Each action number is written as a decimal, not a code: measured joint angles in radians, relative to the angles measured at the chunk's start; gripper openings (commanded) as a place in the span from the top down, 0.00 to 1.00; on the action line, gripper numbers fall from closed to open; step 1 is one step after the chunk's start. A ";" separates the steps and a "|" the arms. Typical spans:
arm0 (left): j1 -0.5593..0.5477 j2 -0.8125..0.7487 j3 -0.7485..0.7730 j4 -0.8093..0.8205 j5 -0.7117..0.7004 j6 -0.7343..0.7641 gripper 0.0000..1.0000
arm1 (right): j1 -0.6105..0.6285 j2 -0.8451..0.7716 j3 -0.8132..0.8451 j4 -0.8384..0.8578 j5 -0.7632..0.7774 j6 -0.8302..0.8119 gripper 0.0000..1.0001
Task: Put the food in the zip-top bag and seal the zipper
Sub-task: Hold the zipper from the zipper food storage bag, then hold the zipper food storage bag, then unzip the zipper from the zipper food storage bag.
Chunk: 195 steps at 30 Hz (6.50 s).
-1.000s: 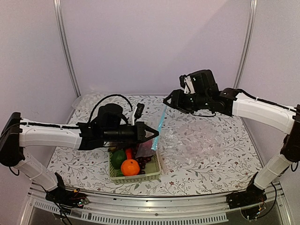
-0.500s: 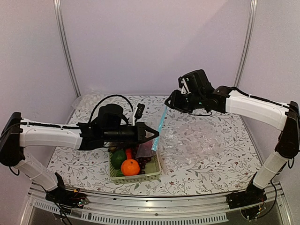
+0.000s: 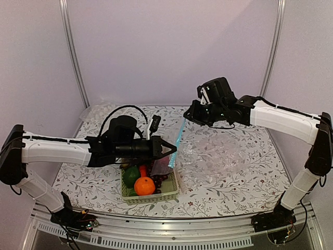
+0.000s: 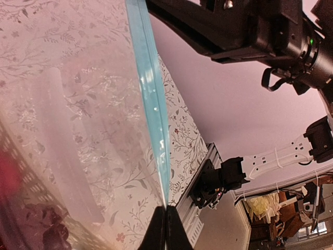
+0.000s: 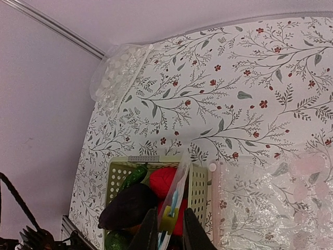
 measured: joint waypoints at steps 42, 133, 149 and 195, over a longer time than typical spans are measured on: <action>0.229 -0.026 0.524 -0.682 0.520 0.810 0.11 | 0.001 -0.243 0.082 -0.211 -0.599 -0.424 1.00; 0.362 0.020 0.433 -0.475 0.620 0.654 1.00 | 0.047 -0.137 0.047 -0.198 -0.661 -0.433 1.00; 0.445 0.002 0.433 -0.502 0.565 0.656 1.00 | 0.047 -0.137 0.034 -0.216 -0.642 -0.436 1.00; 0.571 -0.072 0.443 -0.608 0.433 0.741 1.00 | 0.047 -0.201 -0.033 -0.276 -0.541 -0.438 0.67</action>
